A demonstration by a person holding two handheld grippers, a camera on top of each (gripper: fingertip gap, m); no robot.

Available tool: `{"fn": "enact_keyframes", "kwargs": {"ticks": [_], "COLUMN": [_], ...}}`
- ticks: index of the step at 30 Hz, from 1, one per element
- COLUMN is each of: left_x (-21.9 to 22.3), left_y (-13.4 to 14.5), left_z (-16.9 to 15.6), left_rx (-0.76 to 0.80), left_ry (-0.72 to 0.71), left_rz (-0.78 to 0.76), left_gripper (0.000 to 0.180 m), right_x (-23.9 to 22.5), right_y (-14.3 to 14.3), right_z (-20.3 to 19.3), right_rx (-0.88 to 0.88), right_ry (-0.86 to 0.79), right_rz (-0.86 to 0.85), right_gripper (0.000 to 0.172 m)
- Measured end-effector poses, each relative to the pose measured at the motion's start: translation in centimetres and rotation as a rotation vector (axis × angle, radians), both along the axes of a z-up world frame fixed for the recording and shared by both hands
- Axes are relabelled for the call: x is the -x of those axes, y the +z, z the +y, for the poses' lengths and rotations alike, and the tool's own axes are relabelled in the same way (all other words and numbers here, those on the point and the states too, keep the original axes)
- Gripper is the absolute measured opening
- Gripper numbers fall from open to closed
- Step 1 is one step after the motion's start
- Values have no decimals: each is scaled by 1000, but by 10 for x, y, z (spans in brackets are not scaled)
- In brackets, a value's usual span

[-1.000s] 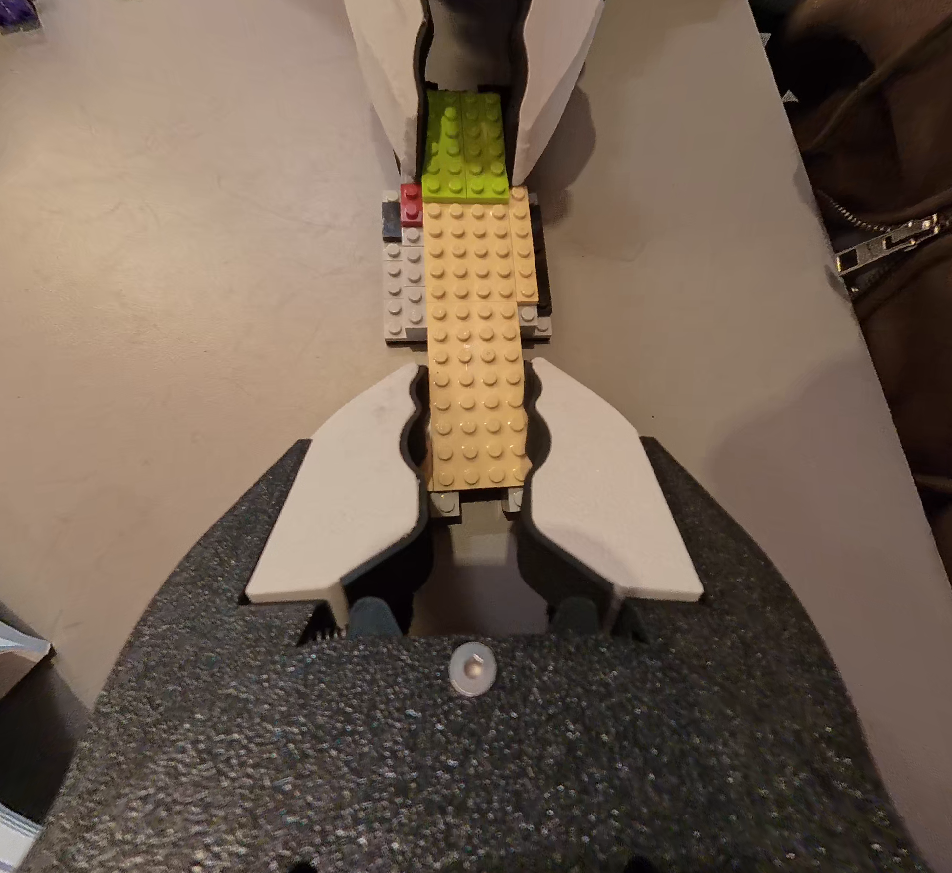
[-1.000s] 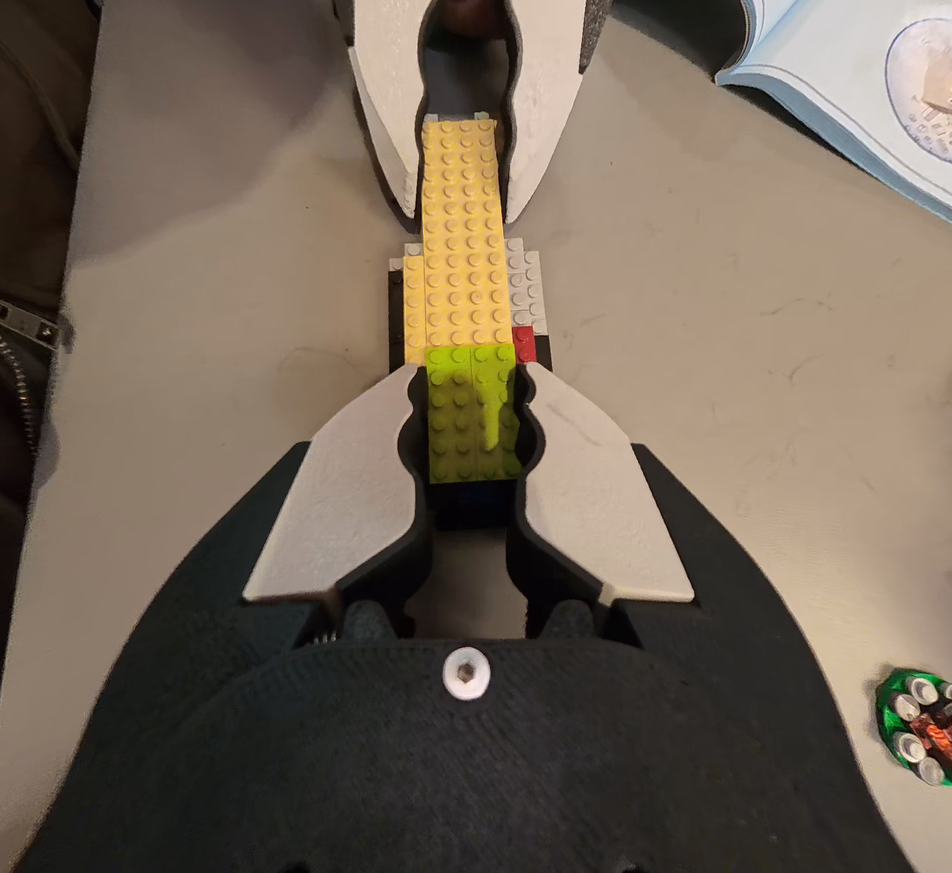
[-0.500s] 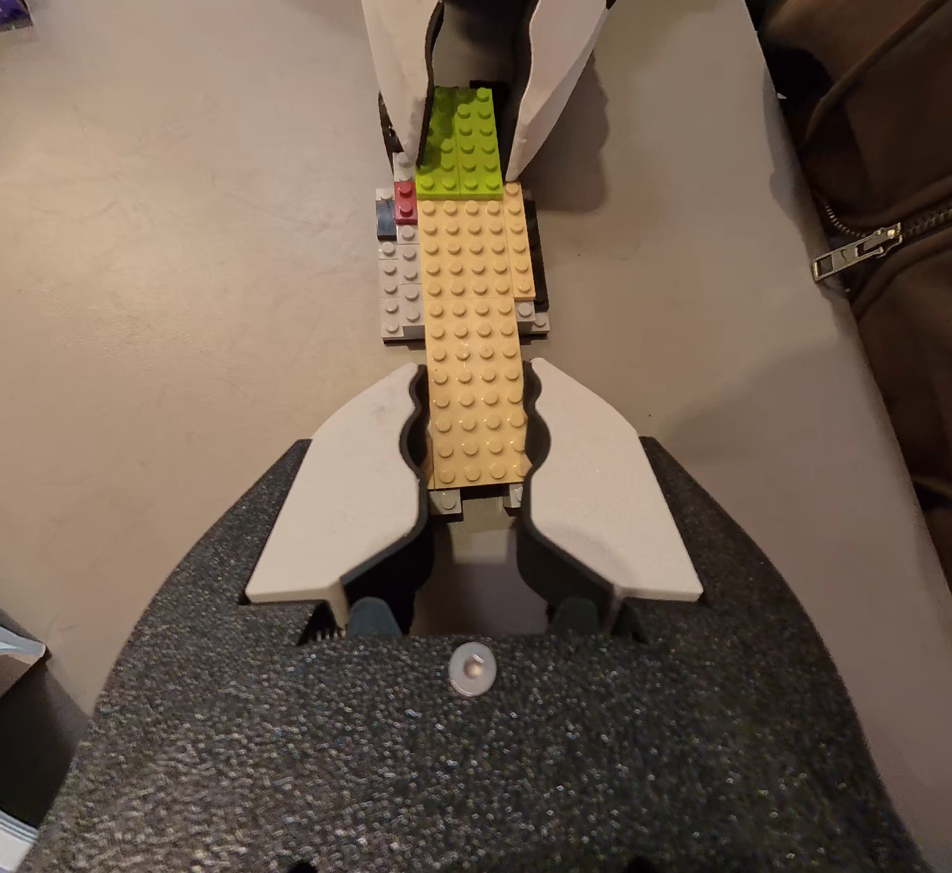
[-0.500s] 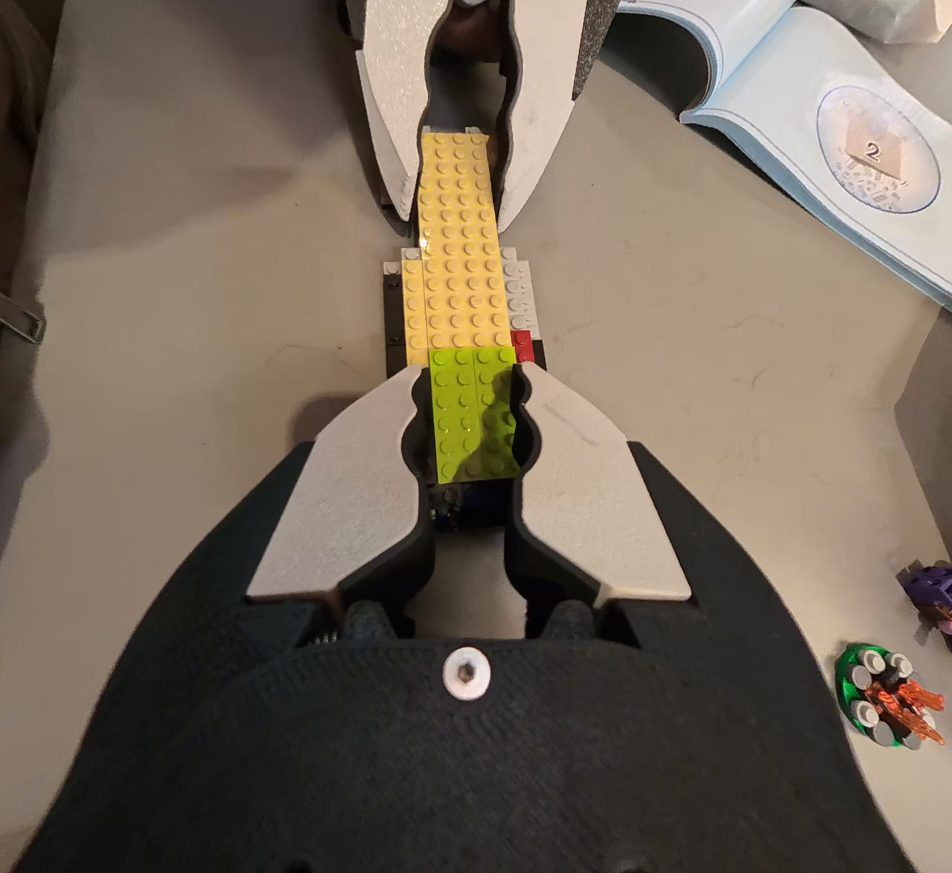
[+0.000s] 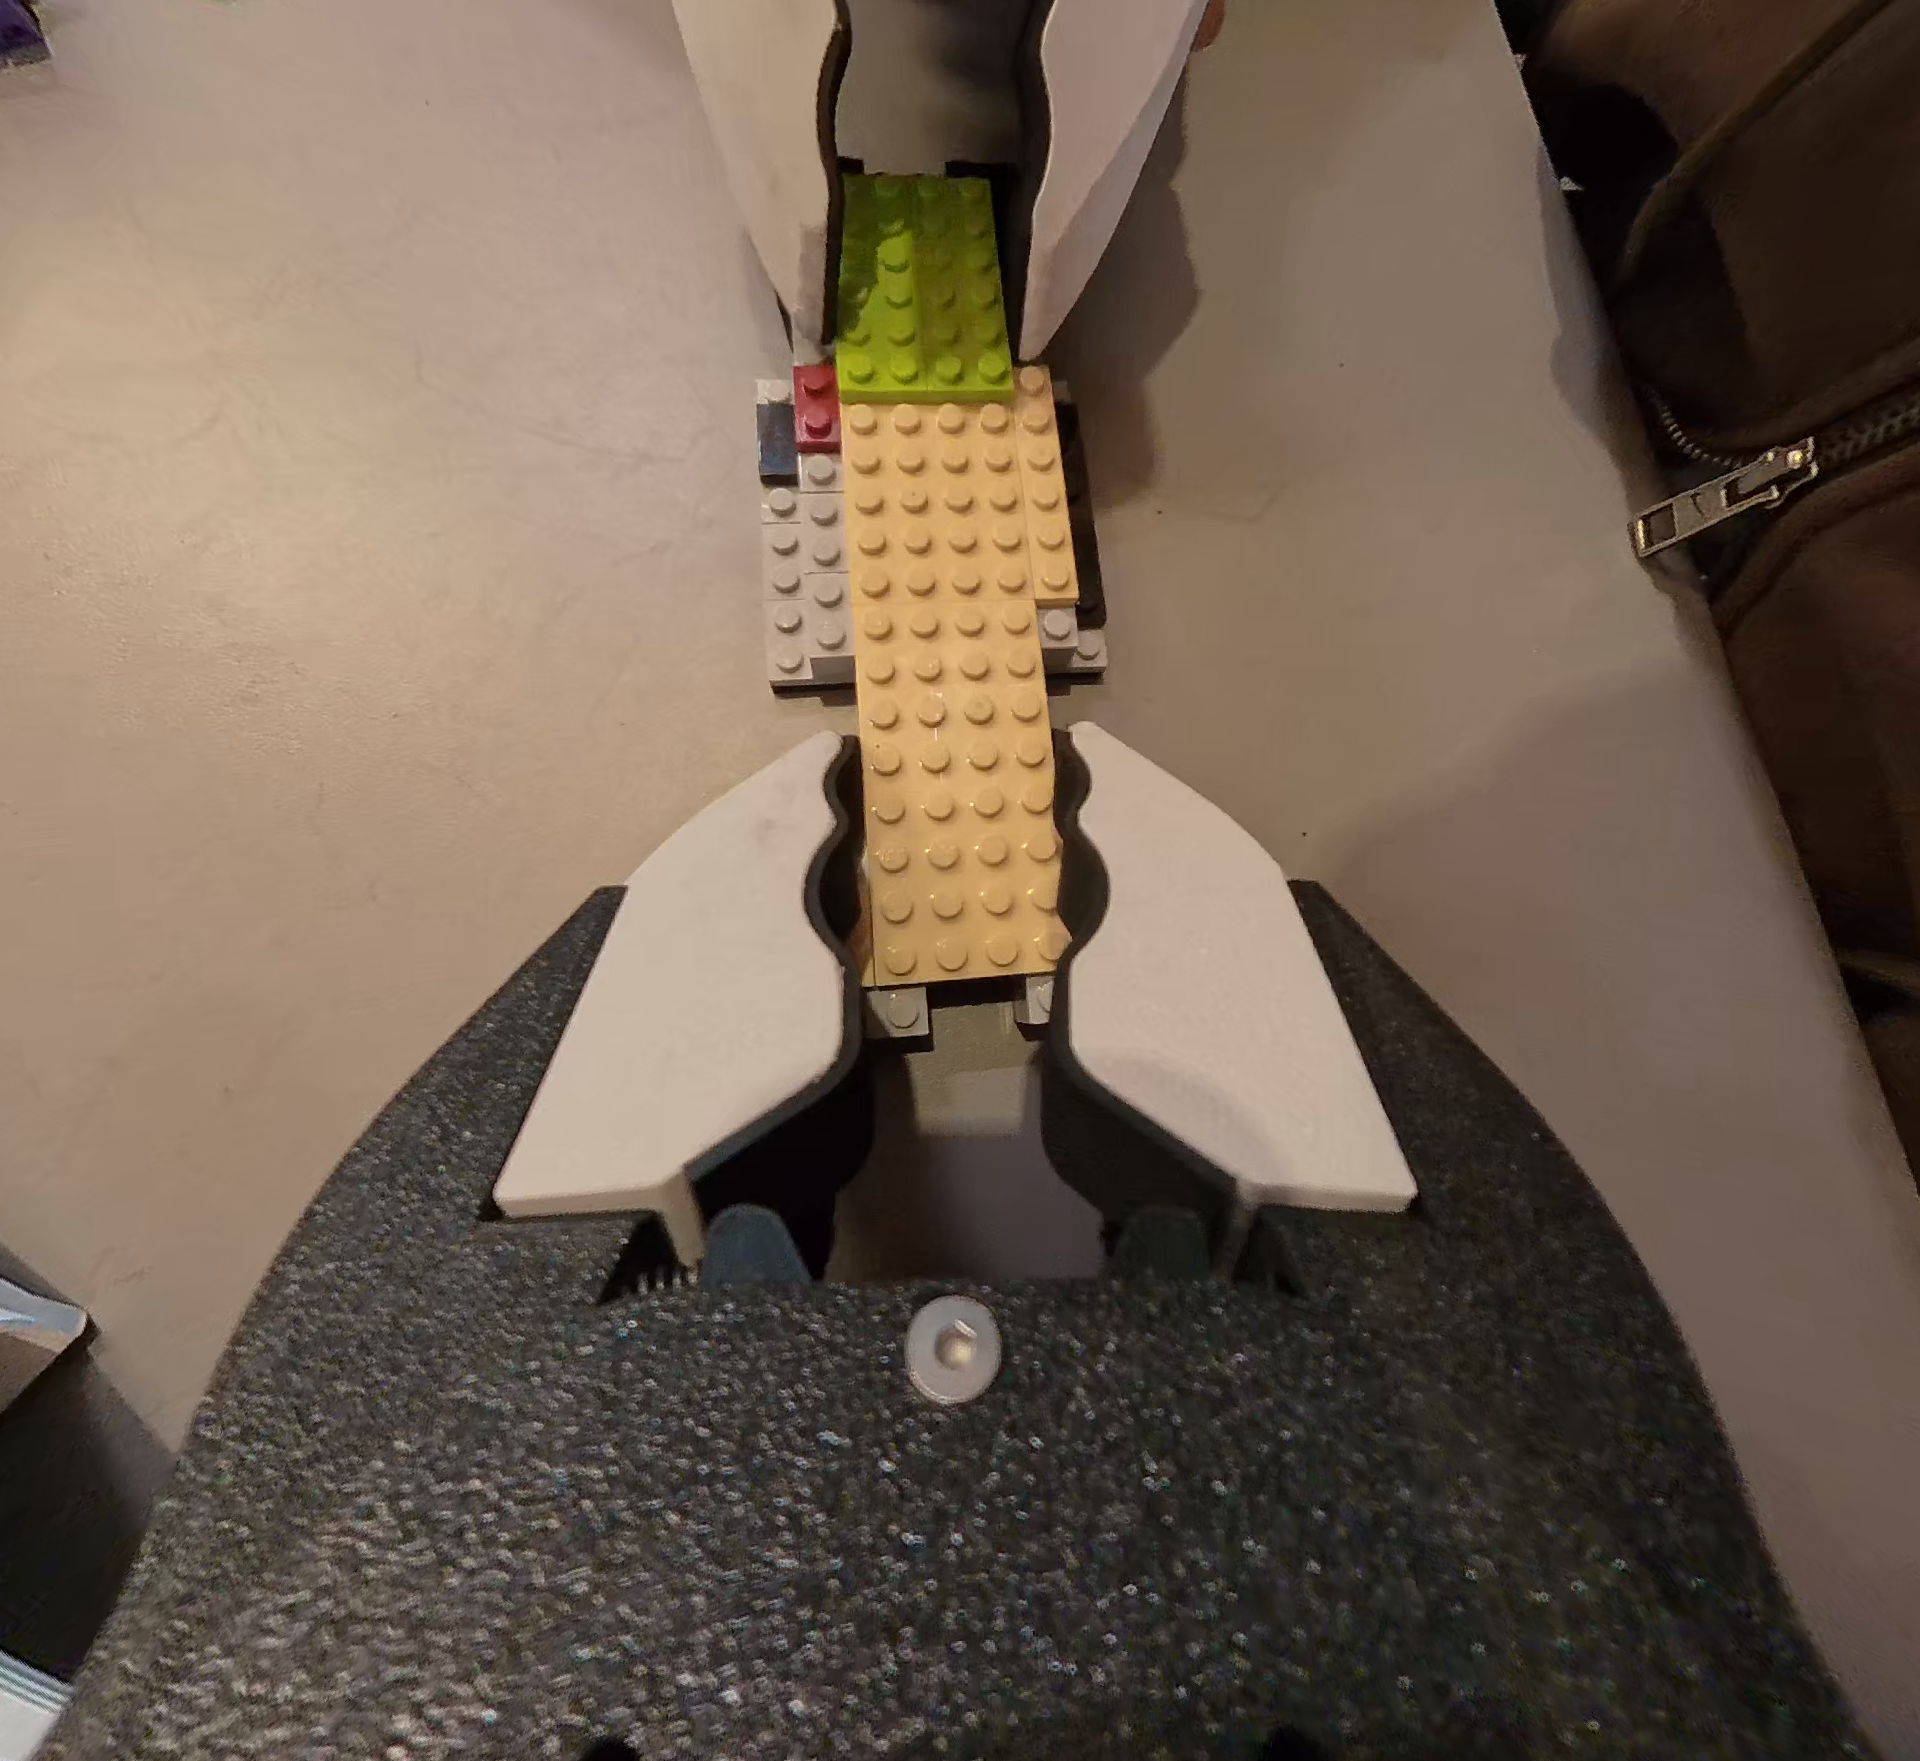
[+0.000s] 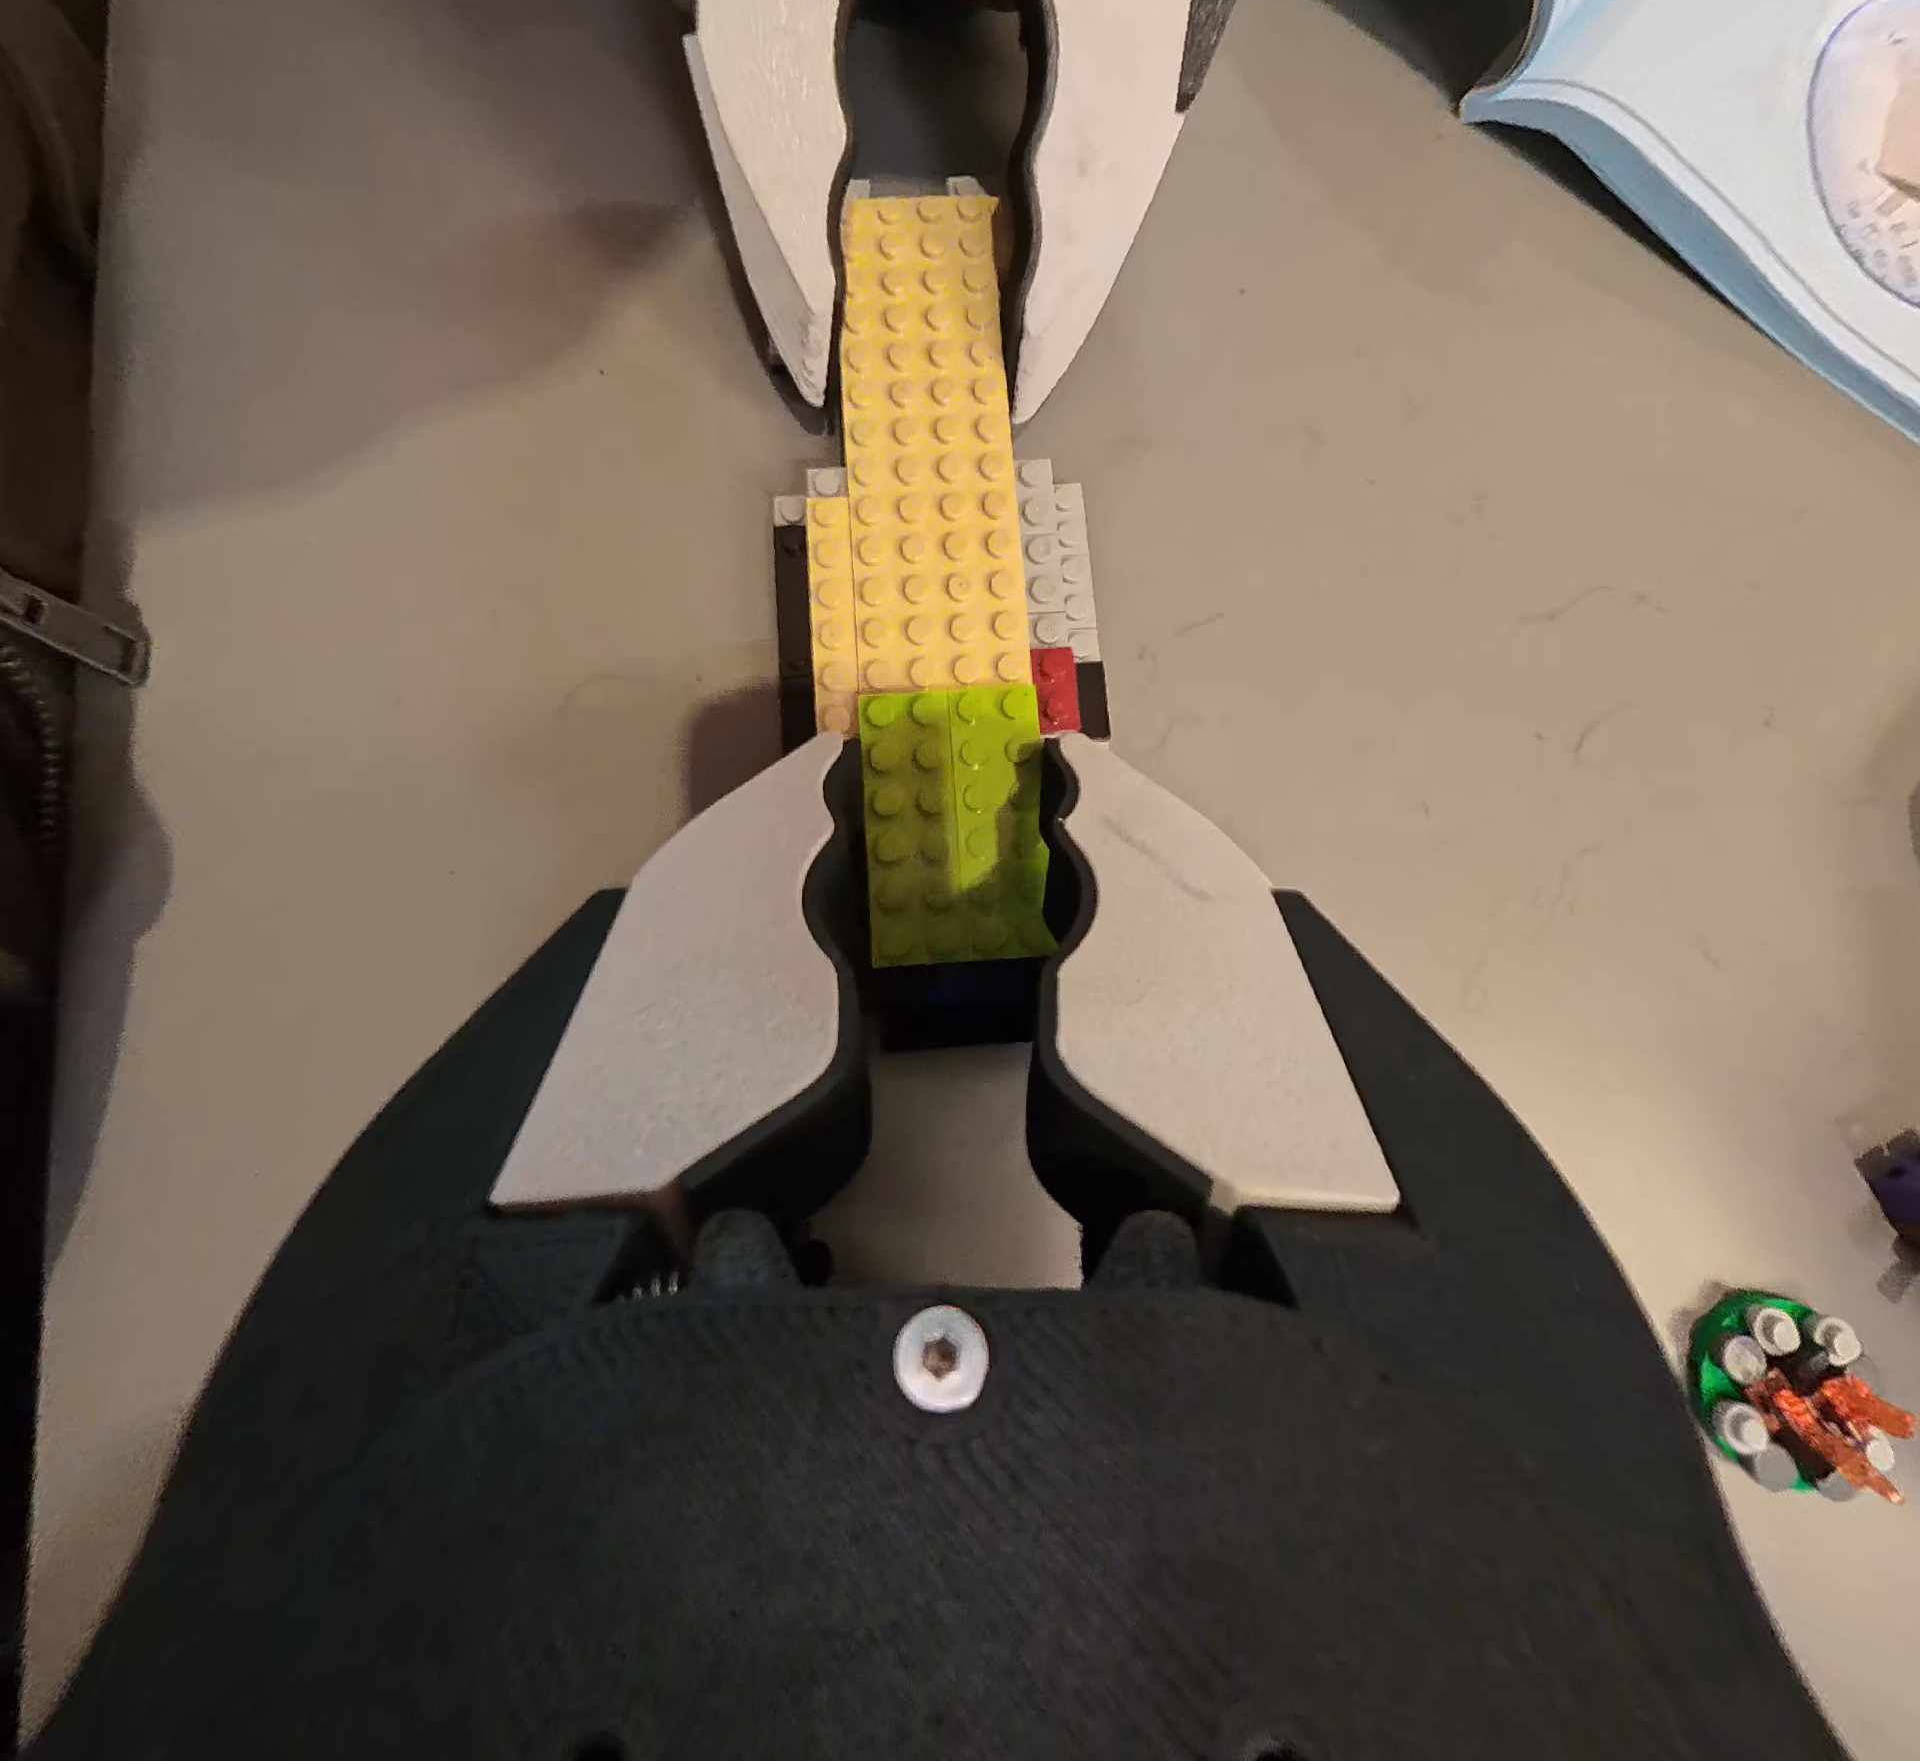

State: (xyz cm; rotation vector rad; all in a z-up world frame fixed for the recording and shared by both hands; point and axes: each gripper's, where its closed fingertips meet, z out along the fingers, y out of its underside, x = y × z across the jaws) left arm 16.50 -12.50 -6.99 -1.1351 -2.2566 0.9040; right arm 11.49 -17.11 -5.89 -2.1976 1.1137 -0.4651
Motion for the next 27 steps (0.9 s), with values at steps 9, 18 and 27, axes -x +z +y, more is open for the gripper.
{"fn": "enact_keyframes", "kwargs": {"ticks": [9,18,27], "left_x": [-3,-14,-14], "left_y": [3,14,29], "left_z": [-1,-15,-20], "left_rx": [-61,-239,-360], "left_ry": [43,269,353], "left_rz": [60,304,573], "left_gripper": [34,34,34], "right_x": [-5,-5,-21], "right_y": [4,25,34], "right_z": [-1,-8,-19], "right_rx": [-184,128,522], "right_ry": [2,40,6], "right_rz": [20,-341,-599], "right_gripper": [32,23,17]}}
